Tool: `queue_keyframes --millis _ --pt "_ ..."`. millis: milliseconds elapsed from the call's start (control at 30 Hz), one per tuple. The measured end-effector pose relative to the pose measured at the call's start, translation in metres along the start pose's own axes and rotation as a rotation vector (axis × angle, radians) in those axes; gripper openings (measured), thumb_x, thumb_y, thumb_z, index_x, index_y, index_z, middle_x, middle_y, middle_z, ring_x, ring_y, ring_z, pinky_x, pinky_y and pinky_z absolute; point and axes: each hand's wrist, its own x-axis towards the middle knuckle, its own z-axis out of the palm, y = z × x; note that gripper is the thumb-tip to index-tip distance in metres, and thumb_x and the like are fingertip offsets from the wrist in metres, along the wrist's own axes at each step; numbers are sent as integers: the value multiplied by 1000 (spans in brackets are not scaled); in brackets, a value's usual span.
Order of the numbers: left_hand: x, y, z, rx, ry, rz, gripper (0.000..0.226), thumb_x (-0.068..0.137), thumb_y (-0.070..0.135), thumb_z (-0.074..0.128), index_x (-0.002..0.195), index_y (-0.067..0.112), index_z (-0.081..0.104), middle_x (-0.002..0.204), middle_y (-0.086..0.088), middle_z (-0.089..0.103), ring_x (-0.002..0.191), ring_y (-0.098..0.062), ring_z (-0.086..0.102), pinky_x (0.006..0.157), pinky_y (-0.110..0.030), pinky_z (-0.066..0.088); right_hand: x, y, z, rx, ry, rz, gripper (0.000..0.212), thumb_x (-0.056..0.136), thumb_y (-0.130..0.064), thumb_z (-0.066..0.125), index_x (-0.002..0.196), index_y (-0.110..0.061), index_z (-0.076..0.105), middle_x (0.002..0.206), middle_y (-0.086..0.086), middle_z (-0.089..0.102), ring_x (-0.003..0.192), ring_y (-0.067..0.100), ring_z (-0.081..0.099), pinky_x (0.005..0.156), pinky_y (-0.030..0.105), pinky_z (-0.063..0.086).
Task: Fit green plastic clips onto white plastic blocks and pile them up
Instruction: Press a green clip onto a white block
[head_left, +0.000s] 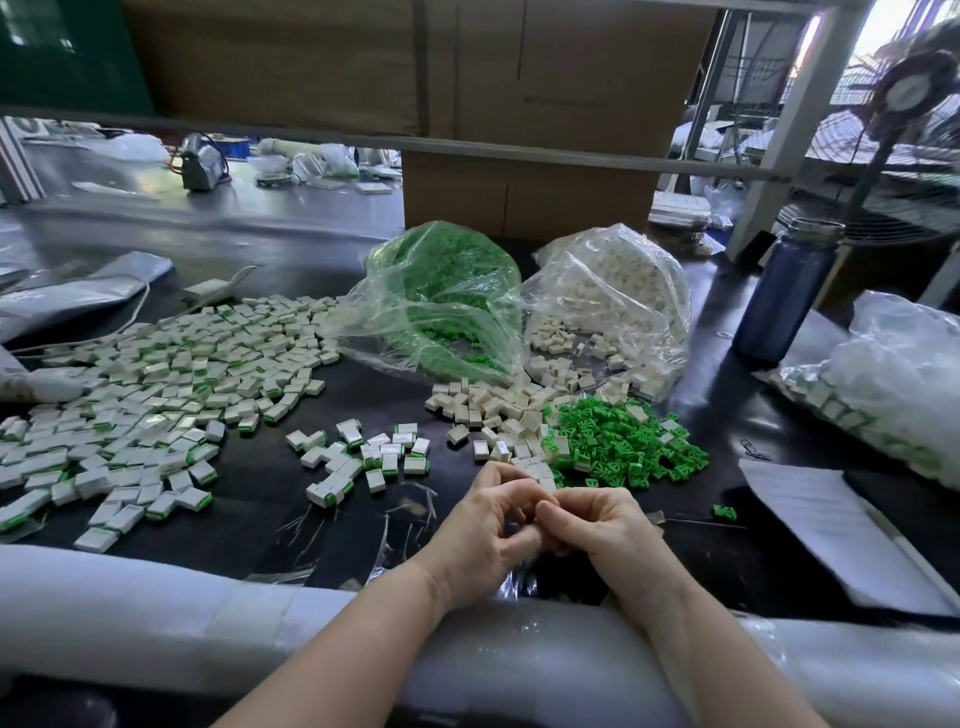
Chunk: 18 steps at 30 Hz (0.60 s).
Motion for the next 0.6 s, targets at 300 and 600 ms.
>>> queue_keyframes --millis 300,600 --pt "3 -7 3 136 -50 50 27 84 3 55 89 30 55 103 8 39 104 -14 47 98 -26 40 -2 -2 1 -8 35 4 20 68 -19 69 74 0 73 58 9 54 53 12 43 50 21 33" --pt "3 -6 4 181 -59 55 19 85 4 54 99 16 59 107 3 39 102 -12 45 94 -21 39 -2 -3 1 -9 65 18 17 81 1 63 70 -5 75 59 11 59 53 15 48 50 21 38"
